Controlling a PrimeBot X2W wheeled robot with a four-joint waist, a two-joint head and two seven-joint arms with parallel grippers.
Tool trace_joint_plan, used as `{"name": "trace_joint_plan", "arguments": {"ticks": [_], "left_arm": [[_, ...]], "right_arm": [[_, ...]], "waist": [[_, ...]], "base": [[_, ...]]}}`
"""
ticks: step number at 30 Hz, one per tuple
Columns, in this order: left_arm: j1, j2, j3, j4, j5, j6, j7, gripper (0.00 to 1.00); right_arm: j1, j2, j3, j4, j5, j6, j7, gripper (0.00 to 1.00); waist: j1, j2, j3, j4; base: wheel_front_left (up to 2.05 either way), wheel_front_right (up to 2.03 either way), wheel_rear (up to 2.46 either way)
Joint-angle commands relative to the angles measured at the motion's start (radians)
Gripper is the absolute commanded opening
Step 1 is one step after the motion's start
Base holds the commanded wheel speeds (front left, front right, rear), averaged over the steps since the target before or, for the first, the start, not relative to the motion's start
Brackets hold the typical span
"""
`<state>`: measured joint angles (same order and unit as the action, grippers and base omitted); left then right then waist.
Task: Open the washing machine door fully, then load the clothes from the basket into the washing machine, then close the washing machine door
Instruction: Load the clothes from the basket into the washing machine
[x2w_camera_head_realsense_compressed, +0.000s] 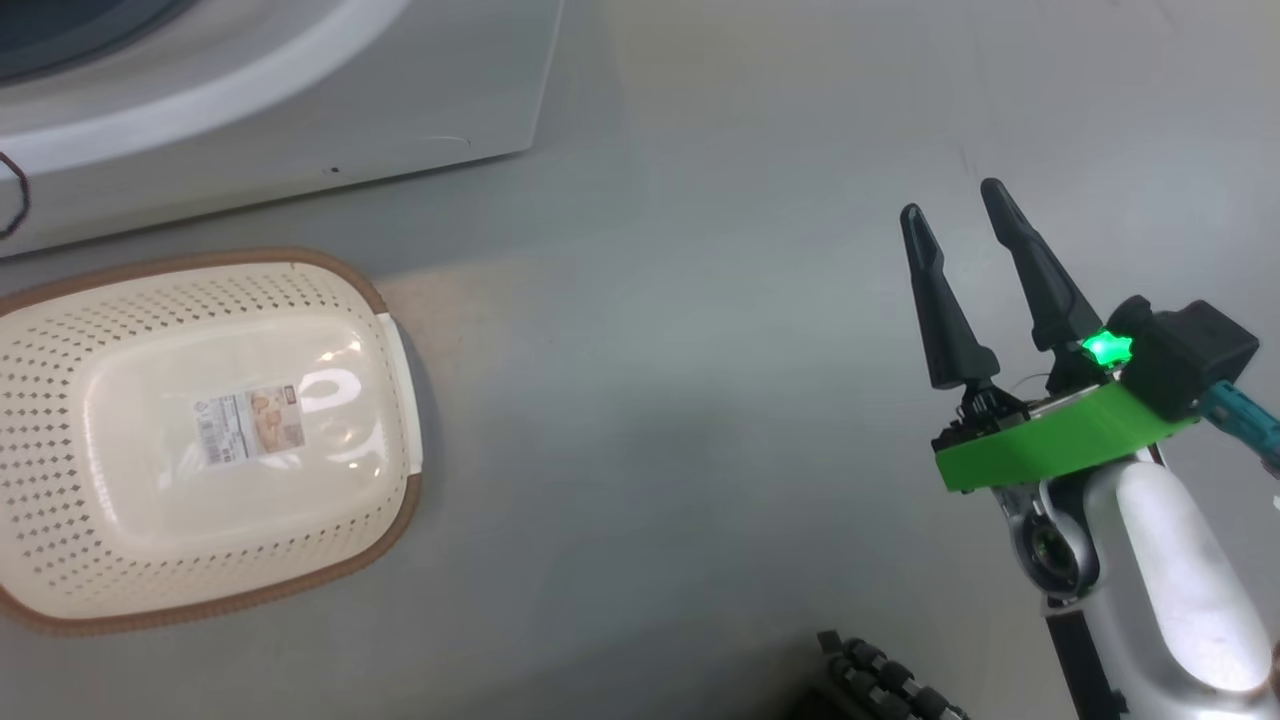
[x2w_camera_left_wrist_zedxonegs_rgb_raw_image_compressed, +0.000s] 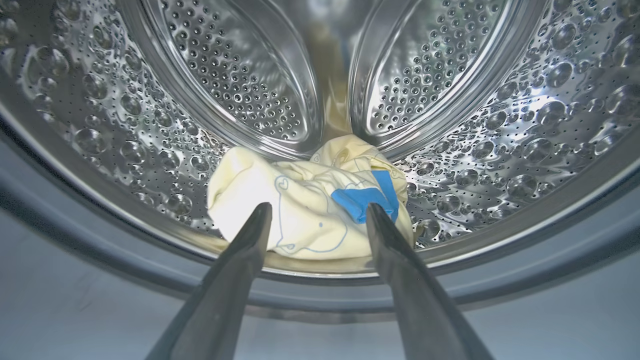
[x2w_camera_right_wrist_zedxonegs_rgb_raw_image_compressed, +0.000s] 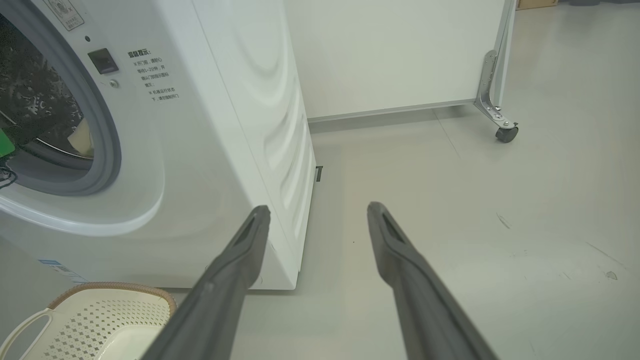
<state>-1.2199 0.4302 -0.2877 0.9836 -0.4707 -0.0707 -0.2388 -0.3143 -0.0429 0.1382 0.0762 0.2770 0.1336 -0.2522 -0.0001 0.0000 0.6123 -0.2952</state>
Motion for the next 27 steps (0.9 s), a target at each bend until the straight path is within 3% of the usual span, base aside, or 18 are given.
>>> {"name": "trace_joint_plan", "arguments": {"ticks": [1, 9, 17, 27], "left_arm": [[0.0, 0.043, 0.018, -0.033, -0.003, 0.006, -0.01, 1.0], [0.175, -0.007, 0.054, -0.195, -0.004, 0.049, -0.022, 1.0], [0.508, -0.045, 0.131, -0.52, 0.046, 0.119, -0.023, 1.0], [0.83, -0.116, 0.153, -0.731, 0.087, 0.156, -0.023, 1.0]], "right_arm": [[0.022, -0.007, 0.009, -0.025, -0.006, -0.003, -0.009, 1.0], [0.042, -0.007, -0.025, -0.04, -0.034, -0.003, 0.013, 1.0], [0.077, -0.007, -0.065, -0.057, -0.074, -0.003, 0.05, 1.0], [0.14, -0.007, -0.107, -0.079, -0.132, -0.003, 0.107, 1.0]], "waist": [[0.0001, 0.0, -0.016, 0.015], [0.0001, 0.0, -0.081, 0.063], [0.0001, 0.0, -0.183, 0.117], [0.0001, 0.0, -0.318, 0.182]], "base": [[0.0, 0.0, 0.0], [0.0, 0.0, 0.0], [0.0, 0.0, 0.0], [0.0, 0.0, 0.0]]}}
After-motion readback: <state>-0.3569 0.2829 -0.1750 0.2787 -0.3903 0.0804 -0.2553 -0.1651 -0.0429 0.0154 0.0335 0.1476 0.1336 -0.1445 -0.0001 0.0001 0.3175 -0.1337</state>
